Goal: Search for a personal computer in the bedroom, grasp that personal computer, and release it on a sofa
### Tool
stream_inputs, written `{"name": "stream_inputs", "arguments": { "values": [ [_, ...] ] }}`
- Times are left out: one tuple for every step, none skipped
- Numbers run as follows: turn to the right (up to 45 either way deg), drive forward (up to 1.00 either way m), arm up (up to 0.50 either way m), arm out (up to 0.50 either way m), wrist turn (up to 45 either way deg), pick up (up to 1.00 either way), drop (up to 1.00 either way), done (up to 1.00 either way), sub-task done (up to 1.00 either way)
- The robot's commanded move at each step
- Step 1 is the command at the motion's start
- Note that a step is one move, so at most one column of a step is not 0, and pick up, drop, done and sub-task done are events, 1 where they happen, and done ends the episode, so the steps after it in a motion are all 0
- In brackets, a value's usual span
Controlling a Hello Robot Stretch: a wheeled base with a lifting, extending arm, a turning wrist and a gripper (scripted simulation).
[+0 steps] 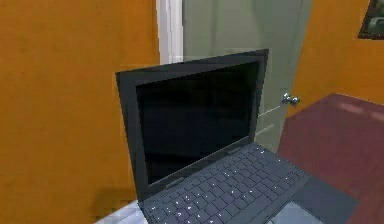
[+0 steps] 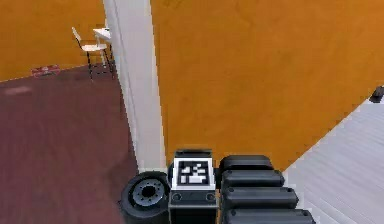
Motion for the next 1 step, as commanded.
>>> {"name": "stream_inputs", "arguments": {
  "values": [
    [0.0,0.4,0.0,0.0,0.0,0.0,0.0,0.0,0.0]
  ]
}}
